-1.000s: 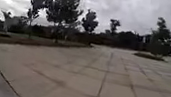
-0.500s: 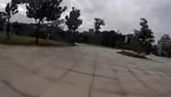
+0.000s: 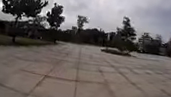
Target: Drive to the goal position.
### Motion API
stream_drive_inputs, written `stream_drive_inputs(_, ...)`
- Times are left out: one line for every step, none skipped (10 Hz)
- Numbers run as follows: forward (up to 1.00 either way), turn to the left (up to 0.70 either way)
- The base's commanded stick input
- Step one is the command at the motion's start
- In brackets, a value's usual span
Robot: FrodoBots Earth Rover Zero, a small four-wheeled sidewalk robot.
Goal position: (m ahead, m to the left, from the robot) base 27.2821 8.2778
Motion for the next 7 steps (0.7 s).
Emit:
stream_drive_inputs(0.85, -0.34)
stream_drive_inputs(0.85, -0.34)
stream_drive_inputs(0.85, -0.34)
stream_drive_inputs(0.85, -0.25)
stream_drive_inputs(0.85, -0.01)
stream_drive_inputs(0.85, 0.16)
stream_drive_inputs(0.85, 0.34)
